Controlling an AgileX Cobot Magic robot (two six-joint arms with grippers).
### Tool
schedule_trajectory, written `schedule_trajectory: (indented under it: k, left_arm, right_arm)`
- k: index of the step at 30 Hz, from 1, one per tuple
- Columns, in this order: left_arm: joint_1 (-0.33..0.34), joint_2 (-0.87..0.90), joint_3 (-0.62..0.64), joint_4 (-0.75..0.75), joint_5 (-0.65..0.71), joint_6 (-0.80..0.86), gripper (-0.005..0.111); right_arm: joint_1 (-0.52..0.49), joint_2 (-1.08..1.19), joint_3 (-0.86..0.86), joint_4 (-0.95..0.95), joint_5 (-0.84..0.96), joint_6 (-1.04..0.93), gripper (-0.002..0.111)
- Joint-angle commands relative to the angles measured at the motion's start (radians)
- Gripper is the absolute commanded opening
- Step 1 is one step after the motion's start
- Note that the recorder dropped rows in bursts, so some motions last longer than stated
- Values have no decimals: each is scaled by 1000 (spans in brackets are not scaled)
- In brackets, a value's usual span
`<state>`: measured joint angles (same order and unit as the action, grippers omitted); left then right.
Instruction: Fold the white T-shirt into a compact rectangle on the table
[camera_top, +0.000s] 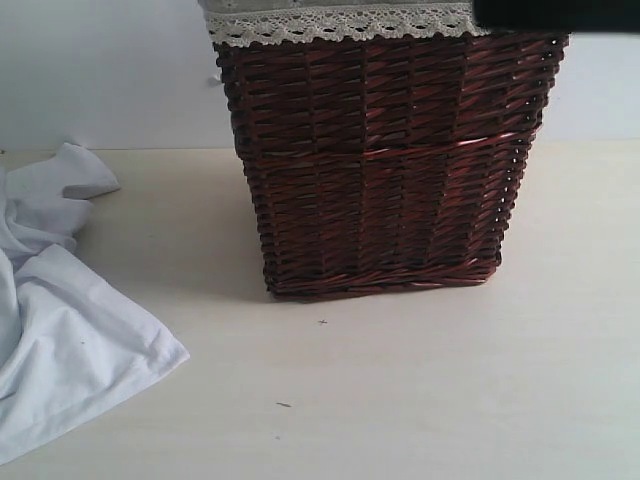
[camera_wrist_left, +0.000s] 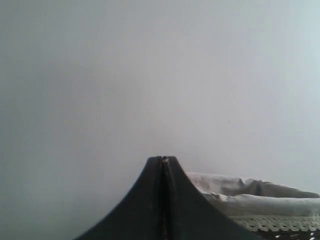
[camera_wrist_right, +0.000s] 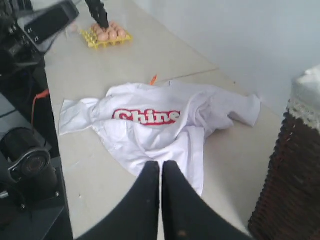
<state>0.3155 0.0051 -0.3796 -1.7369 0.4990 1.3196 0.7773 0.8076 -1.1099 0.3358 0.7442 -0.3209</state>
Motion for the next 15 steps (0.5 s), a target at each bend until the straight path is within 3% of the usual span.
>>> schedule_trajectory:
  k: [1, 10, 12, 15]
  left_arm:
    - [-7, -5, 4, 16, 51, -18, 0]
    - [-7, -5, 4, 23, 51, -16, 0]
    - [-46, -5, 4, 25, 47, -16, 0]
    - [-171, -5, 4, 25, 47, -16, 0]
  right_arm:
    - [-4, -66, 4, -8, -84, -20, 0]
    - [-4, -123, 4, 72, -103, 19, 0]
    - [-4, -123, 4, 75, -103, 19, 0]
    - [-4, -123, 4, 75, -103, 17, 0]
